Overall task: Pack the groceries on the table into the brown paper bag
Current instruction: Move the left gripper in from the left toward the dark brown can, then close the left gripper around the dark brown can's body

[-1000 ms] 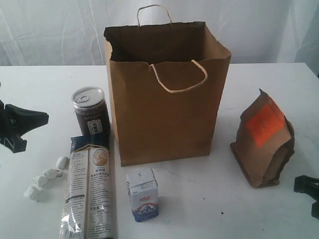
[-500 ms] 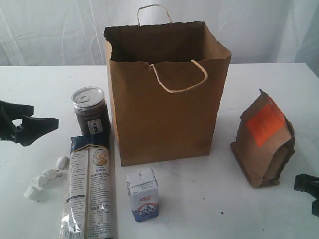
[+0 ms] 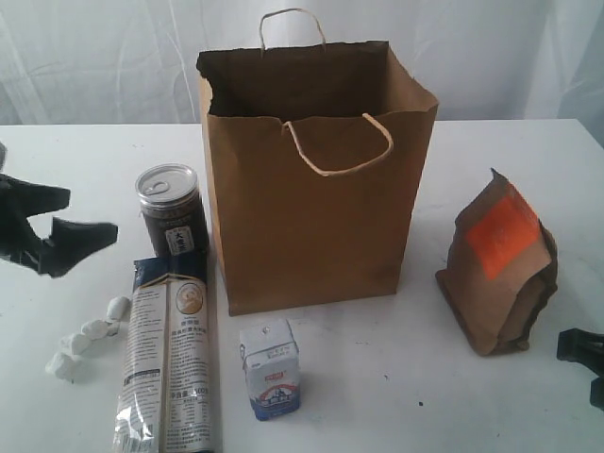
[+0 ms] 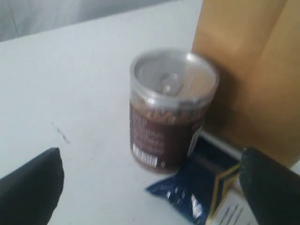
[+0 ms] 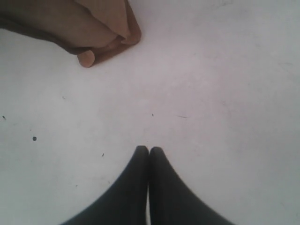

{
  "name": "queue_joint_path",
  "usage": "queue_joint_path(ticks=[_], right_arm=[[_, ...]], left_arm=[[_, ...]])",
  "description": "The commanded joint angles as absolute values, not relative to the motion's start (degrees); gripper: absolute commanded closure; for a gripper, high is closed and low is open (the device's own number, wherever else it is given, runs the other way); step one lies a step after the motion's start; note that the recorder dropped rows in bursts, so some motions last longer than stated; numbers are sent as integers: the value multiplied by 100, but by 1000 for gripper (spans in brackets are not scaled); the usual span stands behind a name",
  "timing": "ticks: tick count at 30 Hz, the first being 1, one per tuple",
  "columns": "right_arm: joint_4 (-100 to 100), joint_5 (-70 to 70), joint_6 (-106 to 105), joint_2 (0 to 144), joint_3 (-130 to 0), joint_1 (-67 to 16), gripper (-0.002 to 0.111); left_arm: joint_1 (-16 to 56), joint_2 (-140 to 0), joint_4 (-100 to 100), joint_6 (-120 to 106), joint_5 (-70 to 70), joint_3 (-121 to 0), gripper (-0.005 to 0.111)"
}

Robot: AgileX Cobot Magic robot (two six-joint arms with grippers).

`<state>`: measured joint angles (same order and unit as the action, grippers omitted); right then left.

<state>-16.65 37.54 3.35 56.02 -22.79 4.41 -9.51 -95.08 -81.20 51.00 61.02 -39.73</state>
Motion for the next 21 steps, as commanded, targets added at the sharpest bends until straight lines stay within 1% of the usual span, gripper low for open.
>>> queue_joint_path(ticks=[1, 3, 5, 7, 12, 15, 21], right_arm=[[-1639, 3683, 262, 5606, -2277, 439, 108], [-1639, 3638, 262, 5606, -2277, 439, 108], [-1639, 3691, 262, 5606, -2277, 439, 108], [-1639, 3758, 262, 5606, -2277, 439, 108], [-1639, 3770, 262, 5606, -2265, 439, 108], [-1639, 3760, 262, 5606, -2266, 439, 108], [-1639, 3772, 262, 5606, -2266, 439, 108]], left_arm=[[-235, -9820, -8043, 3126, 5841, -4011, 2], [21, -9953, -7627, 2337, 5713, -4011, 2], [21, -9953, -7626, 2238, 5326, -4011, 2], [21, -9957, -7416, 1971, 5223, -4011, 2], [21, -9982, -6610, 1771, 5557, -4011, 2], [21, -10157, -6078, 1760, 6152, -4072, 2], [21, -10708, -6438, 2428, 6293, -4716, 2]])
